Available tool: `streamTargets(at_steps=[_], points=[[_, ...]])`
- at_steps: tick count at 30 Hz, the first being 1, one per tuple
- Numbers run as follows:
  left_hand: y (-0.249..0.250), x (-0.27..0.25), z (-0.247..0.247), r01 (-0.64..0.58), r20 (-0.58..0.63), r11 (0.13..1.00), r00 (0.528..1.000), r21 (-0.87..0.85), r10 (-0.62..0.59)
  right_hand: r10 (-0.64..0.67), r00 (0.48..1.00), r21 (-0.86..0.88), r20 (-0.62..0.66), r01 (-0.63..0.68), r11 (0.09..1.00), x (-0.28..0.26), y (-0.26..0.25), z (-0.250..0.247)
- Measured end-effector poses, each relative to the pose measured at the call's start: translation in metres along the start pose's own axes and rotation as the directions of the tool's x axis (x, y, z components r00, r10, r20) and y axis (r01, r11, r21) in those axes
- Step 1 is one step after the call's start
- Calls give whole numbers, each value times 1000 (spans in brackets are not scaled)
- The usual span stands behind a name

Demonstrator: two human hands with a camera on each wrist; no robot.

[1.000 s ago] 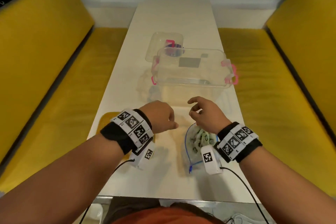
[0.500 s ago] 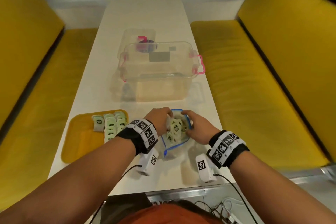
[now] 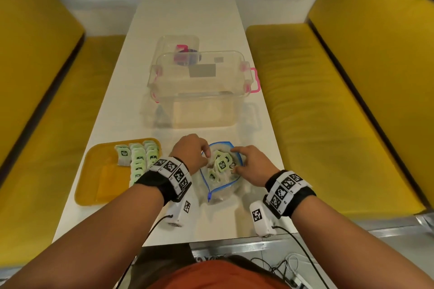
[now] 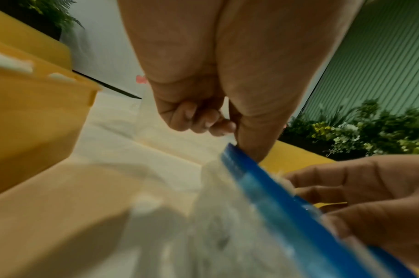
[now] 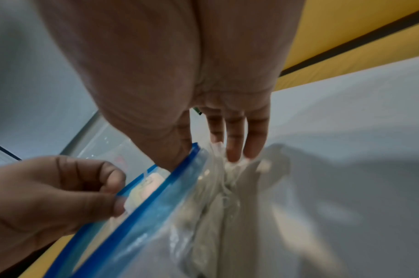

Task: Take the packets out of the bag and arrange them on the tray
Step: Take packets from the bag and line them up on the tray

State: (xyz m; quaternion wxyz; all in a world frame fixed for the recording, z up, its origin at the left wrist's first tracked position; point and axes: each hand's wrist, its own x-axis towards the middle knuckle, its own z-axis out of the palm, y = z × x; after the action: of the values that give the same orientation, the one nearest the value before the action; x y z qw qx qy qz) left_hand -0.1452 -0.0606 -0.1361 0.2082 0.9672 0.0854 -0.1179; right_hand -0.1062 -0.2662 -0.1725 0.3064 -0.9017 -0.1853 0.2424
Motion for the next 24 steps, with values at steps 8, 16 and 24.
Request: streamTargets(at_steps=[8,16,24], points=[[31,-12,-1,-50,68,992,997,113,42,-71,982,28,-175,77,997,-2,1,-1],[35,-14,-1,-32,81,976,997,217,15,-86,981,42,-171,94,995,-6,-8,-6],[42,-12,-2,-30,92,966,996,255,7,-86,991,7,-103,87,996,-8,-10,-6]])
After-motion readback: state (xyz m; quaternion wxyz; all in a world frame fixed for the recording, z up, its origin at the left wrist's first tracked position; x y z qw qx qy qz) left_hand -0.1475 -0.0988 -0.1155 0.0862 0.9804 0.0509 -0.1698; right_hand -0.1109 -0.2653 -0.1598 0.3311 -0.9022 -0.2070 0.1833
